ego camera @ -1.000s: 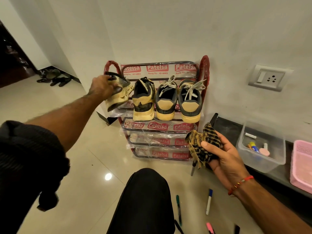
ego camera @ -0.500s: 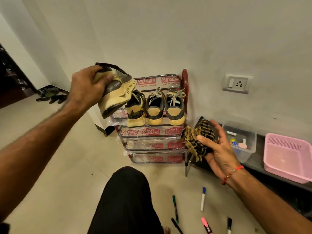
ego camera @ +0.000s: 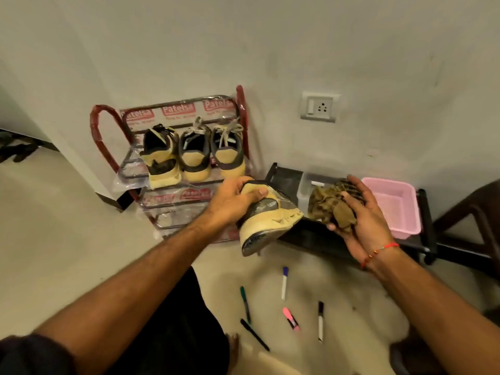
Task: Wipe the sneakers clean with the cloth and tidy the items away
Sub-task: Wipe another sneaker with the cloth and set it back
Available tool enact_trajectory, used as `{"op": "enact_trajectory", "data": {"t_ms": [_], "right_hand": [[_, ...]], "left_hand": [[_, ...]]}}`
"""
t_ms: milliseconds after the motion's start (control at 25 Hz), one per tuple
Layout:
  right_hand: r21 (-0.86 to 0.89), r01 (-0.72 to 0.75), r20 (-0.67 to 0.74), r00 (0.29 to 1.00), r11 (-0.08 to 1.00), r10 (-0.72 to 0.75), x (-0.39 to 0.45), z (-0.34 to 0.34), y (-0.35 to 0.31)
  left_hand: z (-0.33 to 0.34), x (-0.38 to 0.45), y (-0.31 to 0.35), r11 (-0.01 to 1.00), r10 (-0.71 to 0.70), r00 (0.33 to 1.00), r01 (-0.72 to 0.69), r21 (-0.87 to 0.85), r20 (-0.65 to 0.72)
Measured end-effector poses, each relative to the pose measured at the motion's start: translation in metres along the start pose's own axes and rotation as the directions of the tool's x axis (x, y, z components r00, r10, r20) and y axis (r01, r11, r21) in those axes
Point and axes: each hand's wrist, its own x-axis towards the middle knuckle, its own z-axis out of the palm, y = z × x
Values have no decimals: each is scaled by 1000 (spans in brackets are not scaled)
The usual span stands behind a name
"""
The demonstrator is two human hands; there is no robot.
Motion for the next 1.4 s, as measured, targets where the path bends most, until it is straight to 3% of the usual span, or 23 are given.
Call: {"op": "enact_trajectory", "data": {"t_ms": [200, 440, 520, 640, 760, 920, 1000, 1040, 1080, 1160, 1240, 1320, 1400], "right_hand": [[-43, -57, -109, 993, 997, 52, 4, -35, 2], [-34, -168, 76, 983, 985, 170, 12, -24, 14], [-173, -92, 138, 984, 981, 117, 14, -18, 22], [-422, 176, 258, 964, 889, -68, 14, -14, 32], [-490, 350, 315, 925, 798, -212, 13, -6, 34], [-576, 625, 531, 776, 527, -339, -4, 5, 39], [-568, 769, 707, 639, 294, -303, -15, 8, 46], [-564, 800, 751, 600, 205, -275, -15, 6, 49], [-590, 792, 749, 609, 155, -262, -8, 2, 50], [-718, 675, 626, 732, 169, -270, 10, -10, 45], [-795, 541, 473, 836, 275, -278, 15, -17, 38], [-701, 619, 539, 785, 355, -304, -2, -4, 40], [-563, 782, 751, 619, 266, -231, -27, 15, 47]], "left_hand": [[58, 21, -44, 978, -161, 966, 183, -95, 203], [76, 44, -67, 948, -206, 939, 261, -181, 274], [74, 49, -74, 955, -206, 929, 259, -144, 306], [68, 49, -73, 954, -206, 936, 257, -154, 285], [64, 50, -68, 952, -201, 941, 253, -171, 271], [68, 46, -65, 962, -147, 946, 205, -179, 288], [71, 43, -66, 958, -96, 950, 169, -231, 298], [73, 41, -67, 952, -65, 951, 150, -266, 304], [75, 41, -69, 950, -45, 956, 130, -284, 288], [78, 39, -70, 948, -41, 975, 107, -300, 218], [78, 38, -67, 937, -49, 987, 98, -336, 153], [76, 42, -64, 922, -44, 988, 97, -374, 146], [75, 42, -67, 924, -54, 981, 119, -364, 185]]}}
